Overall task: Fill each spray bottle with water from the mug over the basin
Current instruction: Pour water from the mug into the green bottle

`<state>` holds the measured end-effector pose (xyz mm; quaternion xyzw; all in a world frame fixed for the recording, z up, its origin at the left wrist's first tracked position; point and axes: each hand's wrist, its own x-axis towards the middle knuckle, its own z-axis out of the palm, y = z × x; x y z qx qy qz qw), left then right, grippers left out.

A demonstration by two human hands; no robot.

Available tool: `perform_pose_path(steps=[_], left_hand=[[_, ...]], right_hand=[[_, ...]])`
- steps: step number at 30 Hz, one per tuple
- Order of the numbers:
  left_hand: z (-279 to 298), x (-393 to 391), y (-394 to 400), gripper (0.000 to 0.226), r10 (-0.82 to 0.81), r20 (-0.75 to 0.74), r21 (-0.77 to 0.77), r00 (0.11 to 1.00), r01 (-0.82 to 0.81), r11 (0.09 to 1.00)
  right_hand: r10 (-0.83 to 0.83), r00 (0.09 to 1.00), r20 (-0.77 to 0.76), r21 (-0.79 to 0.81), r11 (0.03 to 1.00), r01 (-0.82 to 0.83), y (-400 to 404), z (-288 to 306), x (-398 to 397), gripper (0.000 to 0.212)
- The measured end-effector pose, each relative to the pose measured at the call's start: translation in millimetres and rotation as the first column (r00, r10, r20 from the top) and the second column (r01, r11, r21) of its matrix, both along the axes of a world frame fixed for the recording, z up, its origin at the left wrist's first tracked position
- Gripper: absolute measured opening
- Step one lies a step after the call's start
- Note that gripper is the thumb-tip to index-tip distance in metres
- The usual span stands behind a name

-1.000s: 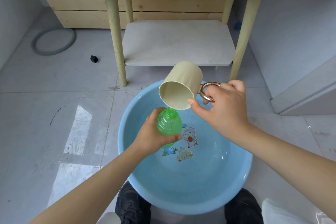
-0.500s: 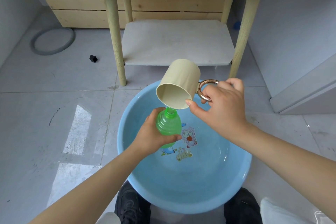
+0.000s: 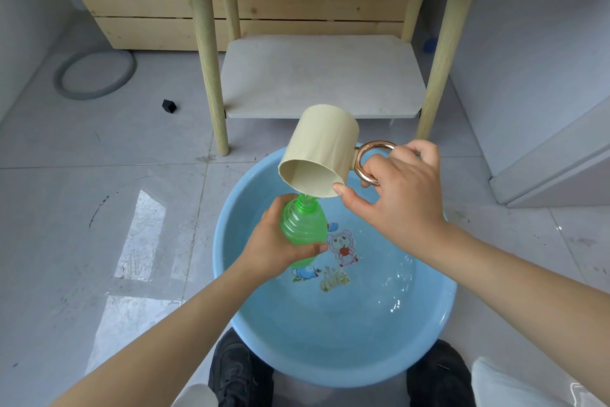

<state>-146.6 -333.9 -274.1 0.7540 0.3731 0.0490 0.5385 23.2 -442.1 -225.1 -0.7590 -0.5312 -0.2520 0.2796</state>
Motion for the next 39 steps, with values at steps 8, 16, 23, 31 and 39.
perform_pose_path(steps=[8,16,23,31,39], left_hand=[[0,-1,-1,0.077,0.004,-0.007,-0.004,1.0,-0.004,1.0],[-2,0,0,0.079,0.005,-0.011,-0.012,1.0,-0.005,1.0],[-3,0,0,0.079,0.0,-0.011,-0.013,1.0,-0.001,1.0],[-5,0,0,0.083,0.003,-0.002,-0.009,1.0,-0.003,1.0],[-8,-7,1,0.082,0.036,0.018,-0.08,0.999,-0.035,0.996]], right_hand=[[0.012,0.999,0.047,0.019,1.0,-0.013,0,-2,3,0.046],[0.032,0.996,0.088,0.029,0.999,-0.035,2,-4,3,0.047],[0.023,0.994,0.111,0.031,0.999,-0.026,2,-3,2,0.047],[-0.017,1.0,-0.015,-0.02,1.0,0.016,1,-3,-4,0.048],[-0.231,0.926,-0.299,-0.259,0.954,0.154,1,-21,10,0.045]])
